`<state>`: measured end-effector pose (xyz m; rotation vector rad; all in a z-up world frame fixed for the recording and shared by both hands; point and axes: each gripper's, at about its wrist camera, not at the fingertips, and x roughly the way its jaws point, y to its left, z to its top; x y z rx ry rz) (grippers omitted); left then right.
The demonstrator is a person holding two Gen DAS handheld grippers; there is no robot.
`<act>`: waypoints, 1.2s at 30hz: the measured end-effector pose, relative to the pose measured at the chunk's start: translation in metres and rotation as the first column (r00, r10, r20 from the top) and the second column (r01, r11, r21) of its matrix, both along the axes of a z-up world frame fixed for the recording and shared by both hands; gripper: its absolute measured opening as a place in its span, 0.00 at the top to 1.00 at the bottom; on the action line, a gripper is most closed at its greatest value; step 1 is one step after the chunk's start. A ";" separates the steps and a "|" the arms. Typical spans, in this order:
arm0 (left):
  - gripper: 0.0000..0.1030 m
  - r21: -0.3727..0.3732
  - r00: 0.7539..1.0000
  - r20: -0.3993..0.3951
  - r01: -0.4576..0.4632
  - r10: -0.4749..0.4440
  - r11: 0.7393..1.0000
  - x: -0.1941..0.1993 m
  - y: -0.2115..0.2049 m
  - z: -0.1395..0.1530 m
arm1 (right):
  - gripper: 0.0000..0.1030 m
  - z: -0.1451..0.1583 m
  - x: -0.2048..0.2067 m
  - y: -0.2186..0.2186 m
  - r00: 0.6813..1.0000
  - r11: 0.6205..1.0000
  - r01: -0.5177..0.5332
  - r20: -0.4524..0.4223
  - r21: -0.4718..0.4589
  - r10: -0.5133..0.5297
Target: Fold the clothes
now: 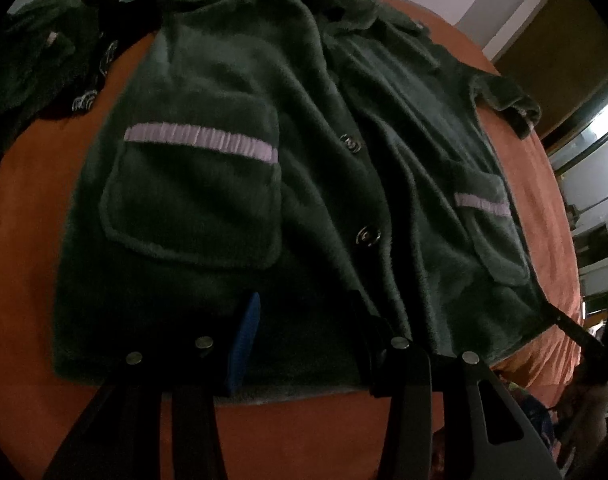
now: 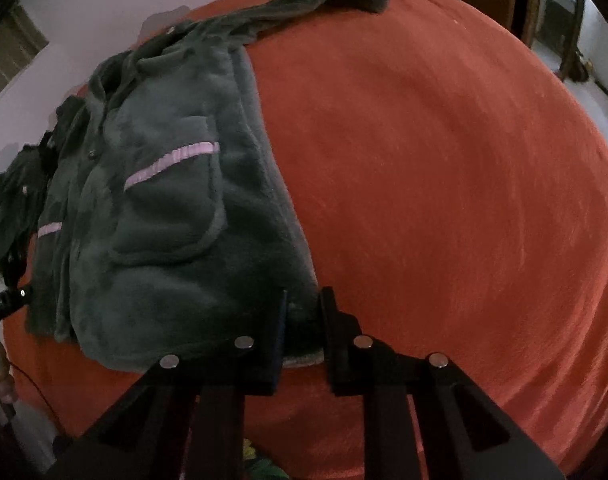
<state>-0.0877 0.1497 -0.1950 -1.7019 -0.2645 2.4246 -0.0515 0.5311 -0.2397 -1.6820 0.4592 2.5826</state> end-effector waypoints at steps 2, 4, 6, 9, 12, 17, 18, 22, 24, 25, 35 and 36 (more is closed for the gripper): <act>0.56 -0.006 1.000 -0.011 0.004 -0.004 1.000 0.002 0.000 0.003 | 0.84 0.012 0.005 0.000 1.000 1.000 0.006 -0.014 0.001 -0.006; 0.56 -0.013 1.000 -0.020 0.004 -0.005 1.000 0.004 0.000 0.007 | 0.84 0.026 0.015 0.003 0.999 1.000 0.016 -0.043 -0.006 -0.017; 0.56 -0.007 0.999 -0.040 0.012 -0.012 1.000 0.005 0.000 0.012 | 0.84 0.042 0.027 0.011 0.998 1.000 0.016 -0.064 -0.004 -0.016; 0.56 0.018 0.996 -0.090 0.013 -0.011 1.000 0.006 -0.001 0.026 | 0.84 0.061 0.030 0.006 0.994 1.000 0.005 -0.106 0.010 -0.004; 0.56 0.052 0.983 -0.182 -0.004 0.014 0.999 0.011 -0.003 0.047 | 0.84 0.079 0.027 -0.006 0.988 1.000 0.001 -0.155 0.012 0.001; 0.56 0.033 0.953 -0.303 0.020 -0.009 0.999 0.019 0.003 0.075 | 0.84 0.104 0.026 -0.034 0.974 0.999 -0.041 -0.221 0.030 0.047; 0.56 0.024 0.949 -0.315 0.025 -0.016 0.999 0.021 0.005 0.078 | 0.84 0.110 0.025 -0.040 0.970 0.997 -0.055 -0.233 0.045 0.064; 0.55 0.038 0.930 -0.367 0.026 -0.010 0.999 0.031 0.002 0.088 | 0.84 0.137 0.019 -0.065 0.949 0.988 -0.089 -0.292 0.124 0.122; 0.55 0.048 0.917 -0.400 0.022 -0.001 0.999 0.036 -0.001 0.096 | 0.70 0.151 0.017 -0.076 0.932 0.981 -0.110 -0.325 0.163 0.158; 0.52 0.053 0.909 -0.417 0.022 0.002 0.998 0.038 -0.002 0.100 | 0.57 0.158 0.017 -0.082 0.922 0.976 -0.121 -0.343 0.180 0.177; 0.45 0.185 0.933 -0.356 0.013 0.055 0.983 0.029 -0.017 0.121 | 0.52 0.224 0.010 -0.114 0.849 0.949 -0.238 -0.430 0.207 0.307; 0.45 0.204 0.936 -0.346 0.014 0.059 0.979 0.026 -0.018 0.122 | 0.52 0.229 0.009 -0.116 0.845 0.946 -0.247 -0.430 0.212 0.317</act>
